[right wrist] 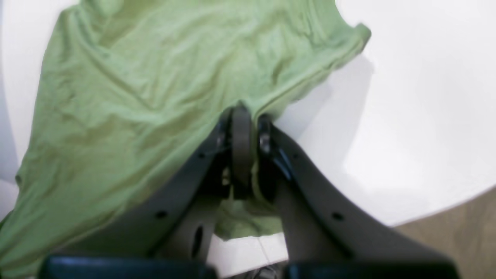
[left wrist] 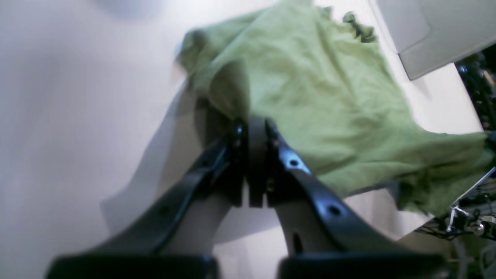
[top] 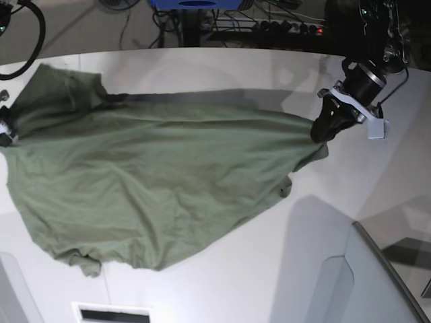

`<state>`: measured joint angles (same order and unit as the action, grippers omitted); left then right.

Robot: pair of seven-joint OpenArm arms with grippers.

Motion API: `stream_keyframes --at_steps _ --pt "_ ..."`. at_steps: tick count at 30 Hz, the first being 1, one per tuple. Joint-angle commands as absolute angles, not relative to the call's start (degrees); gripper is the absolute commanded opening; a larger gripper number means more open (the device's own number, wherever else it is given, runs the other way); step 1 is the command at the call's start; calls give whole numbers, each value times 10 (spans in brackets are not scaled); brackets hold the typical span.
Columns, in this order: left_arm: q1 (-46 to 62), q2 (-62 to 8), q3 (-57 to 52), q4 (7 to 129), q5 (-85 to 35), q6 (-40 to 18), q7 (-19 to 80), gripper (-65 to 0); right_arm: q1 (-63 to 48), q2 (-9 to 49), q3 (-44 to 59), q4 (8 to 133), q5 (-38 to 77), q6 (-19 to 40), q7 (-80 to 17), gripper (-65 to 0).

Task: Layout the t-shirt on the table in an organized manner, then fold the t-shirt properly
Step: 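Lift the grasped shirt edge high with the right gripper, then swing the lifted shirt with the right gripper and drop it bunched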

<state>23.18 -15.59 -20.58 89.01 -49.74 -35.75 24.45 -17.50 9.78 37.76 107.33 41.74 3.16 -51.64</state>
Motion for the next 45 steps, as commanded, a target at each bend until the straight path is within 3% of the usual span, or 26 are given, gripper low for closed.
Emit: stream_keyframes --at_steps 1,9,15,26,30,35,40,45 --pt "240 -164 -211 909 -509 -352 237 -650 -172 107 380 1089 423 35 -511 -648" --pt "269 -164 -219 983 -509 -335 242 -650 -182 108 384 1135 424 36 -513 -648" --pt "257 -163 -276 1056 -509 -335 284 -650 -138 156 385 1144 426 37 -509 -648" --pt "60 -164 -372 1091 -509 -331 489 -650 30 226 375 1140 424 37 -514 -650" --pt "-12 -175 -373 1092 -509 -282 544 -650 81 245 339 1140 423 37 -511 -650" --pt "-58 -191 -374 1092 -509 -276 555 -650 117 248 327 1140 423 41 -503 -650" --pt "-84 -233 -372 1092 -512 -276 555 -650 128 249 329 1142 423 95 -444 -650" --pt "-117 -254 -373 1092 -513 -274 555 -650 162 249 329 1142 423 104 -432 -650"
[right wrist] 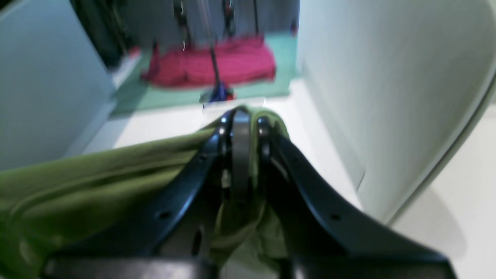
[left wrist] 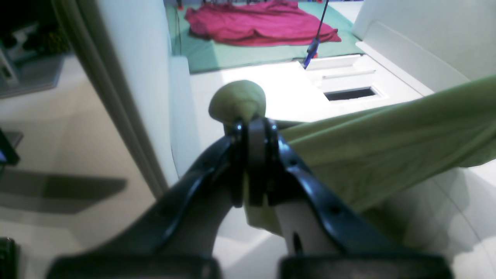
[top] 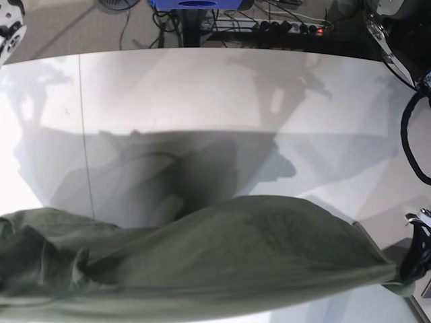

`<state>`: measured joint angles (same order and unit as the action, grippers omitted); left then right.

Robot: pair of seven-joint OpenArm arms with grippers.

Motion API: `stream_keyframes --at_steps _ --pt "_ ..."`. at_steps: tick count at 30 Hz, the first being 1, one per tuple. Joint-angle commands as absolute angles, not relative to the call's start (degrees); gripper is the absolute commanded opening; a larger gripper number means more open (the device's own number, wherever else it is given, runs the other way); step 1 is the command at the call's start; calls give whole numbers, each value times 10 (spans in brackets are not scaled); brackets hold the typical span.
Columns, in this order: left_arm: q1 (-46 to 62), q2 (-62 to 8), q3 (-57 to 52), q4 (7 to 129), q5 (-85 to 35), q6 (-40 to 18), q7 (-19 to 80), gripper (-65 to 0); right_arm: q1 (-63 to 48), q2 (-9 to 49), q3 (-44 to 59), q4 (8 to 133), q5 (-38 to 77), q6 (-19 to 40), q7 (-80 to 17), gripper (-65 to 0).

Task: Layout the t-shirt on the table in an organized manner, then fold the t-shirt properly
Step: 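Swing the lifted shirt with the right gripper and drop it bunched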

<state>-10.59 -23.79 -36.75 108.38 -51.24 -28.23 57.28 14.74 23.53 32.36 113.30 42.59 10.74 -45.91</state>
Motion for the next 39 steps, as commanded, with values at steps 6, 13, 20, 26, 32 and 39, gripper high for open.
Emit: stream_keyframes --at_steps 6,13,20,26,32,39 --pt "-196 -282 -353 1089 -509 -272 557 -650 220 264 327 1141 423 105 -432 -650" --pt "-285 -311 -300 1087 -438 -254 557 -650 273 300 326 1138 423 105 -429 -650" --pt "-375 -306 -279 1029 -393 -254 557 -650 335 305 325 1074 423 105 -430 -650" --pt "-402 -310 -275 956 -391 -254 555 -650 368 306 296 1025 423 106 -429 -650" --pt "-406 -300 -313 886 -393 -254 553 -650 410 315 225 976 423 106 -429 -650" --pt "-376 -284 -301 884 -393 -254 553 -650 415 313 194 940 423 106 -429 -650"
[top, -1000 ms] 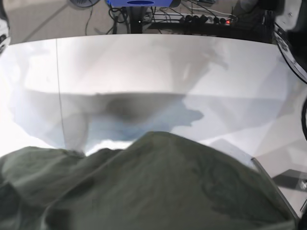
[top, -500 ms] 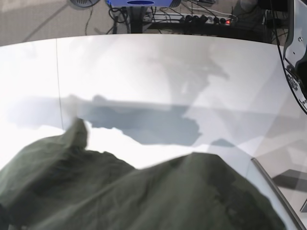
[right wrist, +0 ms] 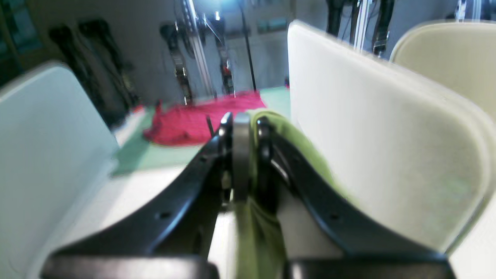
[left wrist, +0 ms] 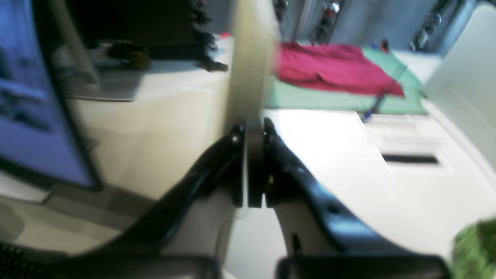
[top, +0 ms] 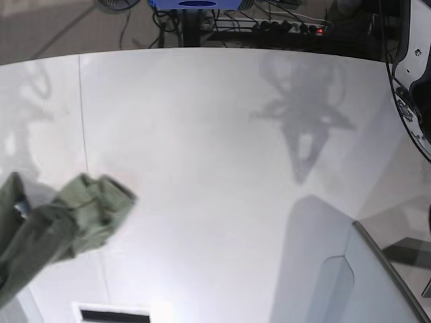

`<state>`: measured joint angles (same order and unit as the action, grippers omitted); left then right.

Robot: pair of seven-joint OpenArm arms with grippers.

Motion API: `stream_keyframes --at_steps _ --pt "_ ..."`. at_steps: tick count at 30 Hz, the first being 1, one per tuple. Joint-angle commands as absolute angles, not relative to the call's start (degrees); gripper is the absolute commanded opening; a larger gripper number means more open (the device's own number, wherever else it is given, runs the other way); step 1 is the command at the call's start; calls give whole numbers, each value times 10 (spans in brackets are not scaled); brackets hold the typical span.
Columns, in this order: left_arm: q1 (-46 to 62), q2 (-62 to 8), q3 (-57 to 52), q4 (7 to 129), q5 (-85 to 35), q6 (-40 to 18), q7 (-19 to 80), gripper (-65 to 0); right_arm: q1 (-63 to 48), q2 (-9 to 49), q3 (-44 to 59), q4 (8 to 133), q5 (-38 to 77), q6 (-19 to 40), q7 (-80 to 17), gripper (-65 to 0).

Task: Layout the t-shirt on the table in an organized manner, then fold the t-shirt properly
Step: 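Swing the lifted shirt with the right gripper and drop it bunched, then lower the right gripper onto the bunched shirt and grasp a corner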

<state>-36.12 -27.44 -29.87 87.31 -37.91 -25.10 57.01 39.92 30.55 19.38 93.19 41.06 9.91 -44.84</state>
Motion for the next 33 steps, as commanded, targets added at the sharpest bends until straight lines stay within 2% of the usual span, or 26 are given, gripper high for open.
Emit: stream_keyframes --at_steps 1,8,15,22,27,33 --pt "-368 -282 -299 889 -393 -254 553 -650 411 313 189 940 423 105 -429 -650" --pt "-271 -239 -288 907 -393 -255 553 -650 349 276 187 960 423 101 -413 -650" --pt "-169 -253 -254 902 -392 -256 553 -650 348 212 144 989 423 101 -417 -650" --pt "-47 -243 -151 909 -392 -256 538 -650 334 187 109 989 410 100 -406 -650" --pt "1 -228 -137 904 -392 -256 465 -650 298 189 160 989 296 103 -398 -650" --pt "8 -229 -138 903 -392 -256 458 -650 240 206 250 985 244 106 -395 -650"
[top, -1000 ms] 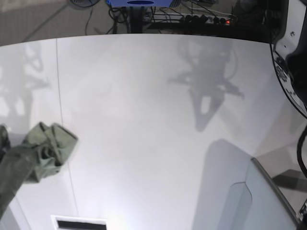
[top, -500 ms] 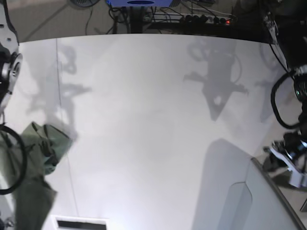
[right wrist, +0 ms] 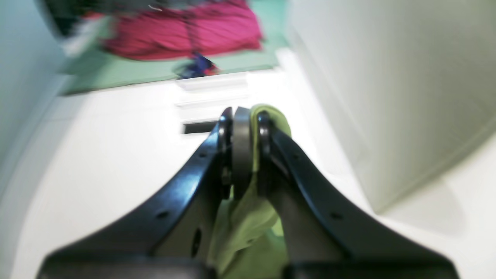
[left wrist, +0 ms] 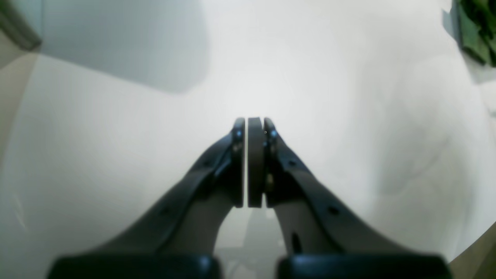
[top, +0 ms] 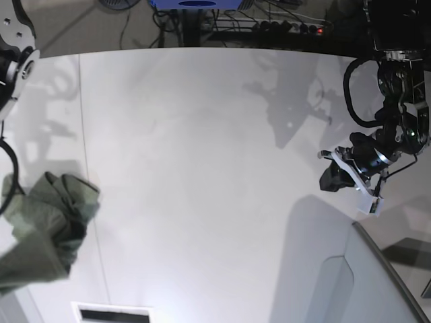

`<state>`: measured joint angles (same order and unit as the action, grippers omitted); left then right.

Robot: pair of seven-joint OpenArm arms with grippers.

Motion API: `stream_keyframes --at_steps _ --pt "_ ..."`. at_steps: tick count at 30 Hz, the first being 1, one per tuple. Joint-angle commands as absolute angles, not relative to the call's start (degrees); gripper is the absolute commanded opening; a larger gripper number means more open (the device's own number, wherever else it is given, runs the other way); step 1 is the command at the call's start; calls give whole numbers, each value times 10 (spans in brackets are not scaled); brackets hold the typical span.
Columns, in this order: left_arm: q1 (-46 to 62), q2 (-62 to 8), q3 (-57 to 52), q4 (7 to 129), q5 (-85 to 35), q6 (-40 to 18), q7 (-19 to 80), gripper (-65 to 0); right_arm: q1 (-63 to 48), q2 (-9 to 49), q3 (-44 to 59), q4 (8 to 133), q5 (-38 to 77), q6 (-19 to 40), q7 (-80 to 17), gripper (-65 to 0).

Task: Layout the t-shirt on the table in an organized manner, then fold the t-shirt properly
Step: 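Lower the right gripper onto the bunched shirt and grasp a corner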

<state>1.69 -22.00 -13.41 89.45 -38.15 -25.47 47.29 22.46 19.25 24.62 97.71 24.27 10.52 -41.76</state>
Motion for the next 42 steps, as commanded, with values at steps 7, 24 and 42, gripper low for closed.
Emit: stream_keyframes --at_steps 7,24,42 --pt "8 -233 -142 902 -392 -256 458 -650 190 245 335 983 241 106 -395 -650" --pt "16 -233 -143 902 -392 -256 456 -650 76 253 471 771 193 100 -180 -650" --pt "24 -233 -143 866 -392 -256 455 -650 91 250 509 705 38 24 -101 -522"
